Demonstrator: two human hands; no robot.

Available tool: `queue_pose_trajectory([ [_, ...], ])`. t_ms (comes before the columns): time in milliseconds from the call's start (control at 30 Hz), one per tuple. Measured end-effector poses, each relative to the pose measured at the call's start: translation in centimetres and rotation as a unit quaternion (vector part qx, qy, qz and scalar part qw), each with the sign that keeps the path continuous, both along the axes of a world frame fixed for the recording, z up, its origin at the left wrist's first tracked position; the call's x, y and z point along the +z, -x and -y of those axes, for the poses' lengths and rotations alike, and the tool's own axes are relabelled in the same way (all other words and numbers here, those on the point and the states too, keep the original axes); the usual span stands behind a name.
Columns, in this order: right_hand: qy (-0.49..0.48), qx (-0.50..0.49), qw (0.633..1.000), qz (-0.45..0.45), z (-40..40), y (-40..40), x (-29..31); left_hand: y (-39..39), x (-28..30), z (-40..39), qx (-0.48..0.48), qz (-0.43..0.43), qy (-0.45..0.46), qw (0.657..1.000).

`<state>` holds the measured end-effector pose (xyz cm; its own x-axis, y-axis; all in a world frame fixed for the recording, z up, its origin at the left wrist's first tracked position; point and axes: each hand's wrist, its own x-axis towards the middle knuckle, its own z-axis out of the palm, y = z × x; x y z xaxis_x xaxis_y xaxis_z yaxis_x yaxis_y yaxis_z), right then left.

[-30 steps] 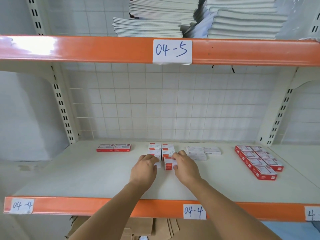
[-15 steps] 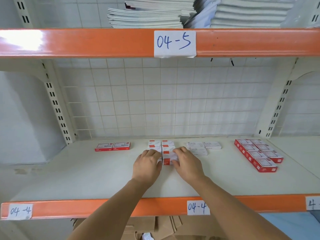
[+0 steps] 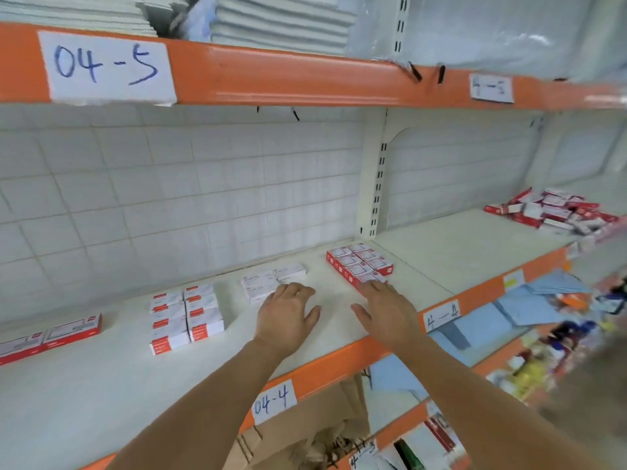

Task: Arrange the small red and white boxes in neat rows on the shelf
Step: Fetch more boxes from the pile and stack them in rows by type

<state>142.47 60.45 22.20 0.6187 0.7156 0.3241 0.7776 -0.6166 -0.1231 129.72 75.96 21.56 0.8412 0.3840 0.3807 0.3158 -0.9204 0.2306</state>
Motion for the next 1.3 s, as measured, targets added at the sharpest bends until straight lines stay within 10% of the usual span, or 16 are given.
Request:
queue_pose_trajectory([
  [733,0.024,-0.193,0.981,-0.015,31.1,-21.4,0.1,-27.3,0.7,27.4,-0.191,-0.013,0.007,0.982],
  [1300,-0.018,-0.264,0.964,-0.023,35.5,-41.7,0.8,-50.9,1.2,31.1,-0.239,0.015,0.025,0.970],
])
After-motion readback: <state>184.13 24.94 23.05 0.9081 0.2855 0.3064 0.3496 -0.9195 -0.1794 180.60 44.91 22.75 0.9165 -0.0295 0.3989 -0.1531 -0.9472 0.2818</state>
